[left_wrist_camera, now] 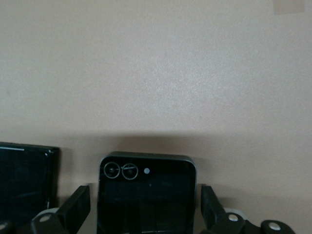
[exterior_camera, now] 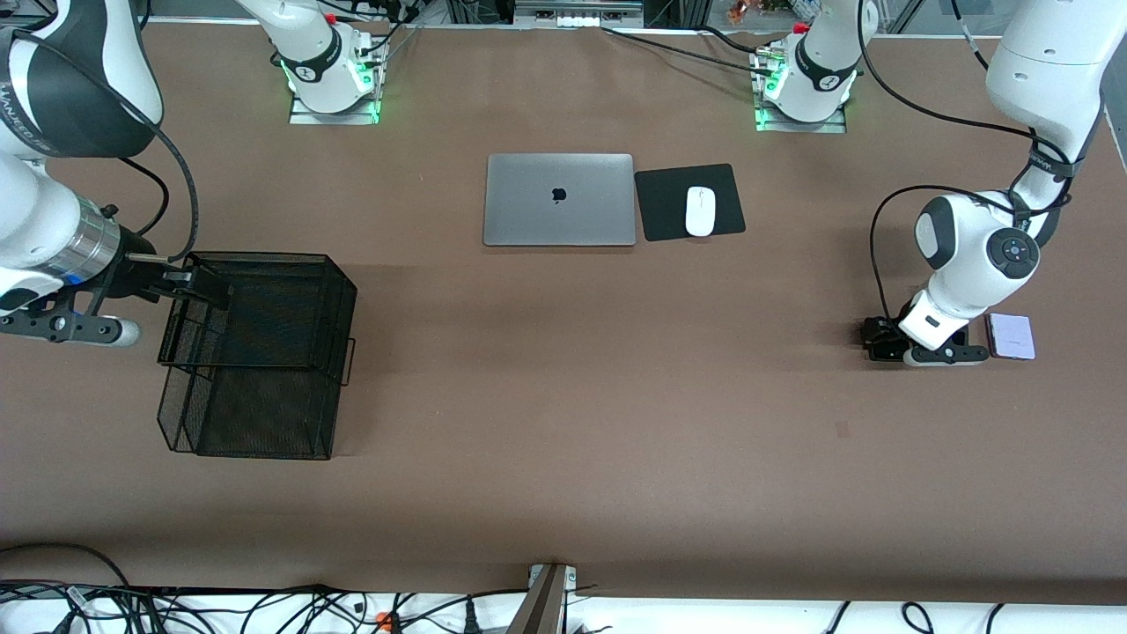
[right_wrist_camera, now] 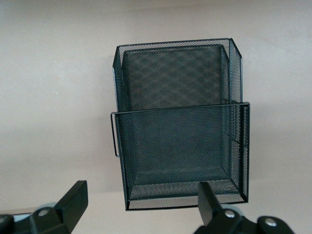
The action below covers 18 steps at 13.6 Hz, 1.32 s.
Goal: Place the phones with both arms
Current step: 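Carry the flip phone to the table middle and set it down with the left gripper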
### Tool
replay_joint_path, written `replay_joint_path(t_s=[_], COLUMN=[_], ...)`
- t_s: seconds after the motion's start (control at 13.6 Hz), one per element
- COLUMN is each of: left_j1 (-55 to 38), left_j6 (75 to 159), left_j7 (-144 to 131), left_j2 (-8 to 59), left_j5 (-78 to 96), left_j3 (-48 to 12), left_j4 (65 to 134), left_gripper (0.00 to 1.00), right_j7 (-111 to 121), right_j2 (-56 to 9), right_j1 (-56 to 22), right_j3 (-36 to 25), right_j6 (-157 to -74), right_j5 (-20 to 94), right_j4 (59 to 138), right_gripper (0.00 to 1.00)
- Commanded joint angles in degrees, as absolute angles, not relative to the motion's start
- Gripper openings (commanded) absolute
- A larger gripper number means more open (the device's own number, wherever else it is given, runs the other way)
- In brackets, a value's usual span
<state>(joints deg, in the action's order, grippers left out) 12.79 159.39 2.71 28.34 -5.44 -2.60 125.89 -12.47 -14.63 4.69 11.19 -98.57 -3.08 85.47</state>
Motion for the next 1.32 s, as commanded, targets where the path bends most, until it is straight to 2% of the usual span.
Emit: replay_joint_path(t_s=[0.0, 0.15, 0.22, 0.37, 0.44, 0.51, 0.66, 0.96, 1.03, 1.25], left_j1=[12.92, 13.01, 13.01, 13.01, 13.01, 12.92, 12.22, 9.86, 8.63, 0.56], left_j6=[160.84, 160.84, 160.84, 160.84, 160.58, 160.14, 156.12, 134.17, 130.82, 127.62], left_j7=[1.14, 0.62, 0.18, 0.00, -0.17, -1.13, -2.63, -4.82, -6.66, -13.60], left_j2=[28.65, 29.26, 29.44, 29.53, 29.53, 29.44, 29.01, 28.39, 28.48, 28.65], left_j5=[-6.42, -6.33, -6.42, -6.42, -6.42, -6.42, -6.42, -6.33, -6.42, -6.33], left_j3=[-2.72, -2.72, -2.72, -2.72, -2.72, -2.72, -2.81, -3.25, -3.25, -3.25], left_j4=[126.74, 126.48, 126.39, 126.12, 125.95, 125.08, 122.62, 109.64, 107.08, 104.77], left_gripper=[0.92, 0.76, 0.61, 0.23, 0.08, 0.00, 0.00, 0.00, 0.00, 0.00], right_j7=[-11.69, -11.69, -11.69, -11.69, -11.60, -11.60, -11.60, -11.60, -11.60, -11.60], right_j2=[-14.33, -14.33, -14.33, -14.33, -14.33, -14.33, -14.33, -14.33, -14.33, -14.41], right_j1=[5.01, 5.01, 5.01, 5.01, 5.01, 5.10, 5.10, 5.19, 5.19, 5.19], right_j3=[11.25, 11.25, 11.25, 11.25, 11.25, 11.25, 11.25, 11.25, 11.25, 11.25], right_j6=[-98.35, -98.35, -98.35, -98.35, -98.26, -98.26, -98.17, -98.17, -98.17, -98.35], right_j5=[-2.29, -2.29, -2.29, -2.29, -2.29, -2.29, -2.29, -2.29, -2.29, -2.29], right_j4=[85.61, 85.61, 85.61, 85.69, 85.69, 85.69, 85.69, 85.69, 85.69, 85.69], right_gripper=[1.00, 1.00, 1.00, 1.00, 1.00, 1.00, 1.00, 1.00, 1.00, 1.00])
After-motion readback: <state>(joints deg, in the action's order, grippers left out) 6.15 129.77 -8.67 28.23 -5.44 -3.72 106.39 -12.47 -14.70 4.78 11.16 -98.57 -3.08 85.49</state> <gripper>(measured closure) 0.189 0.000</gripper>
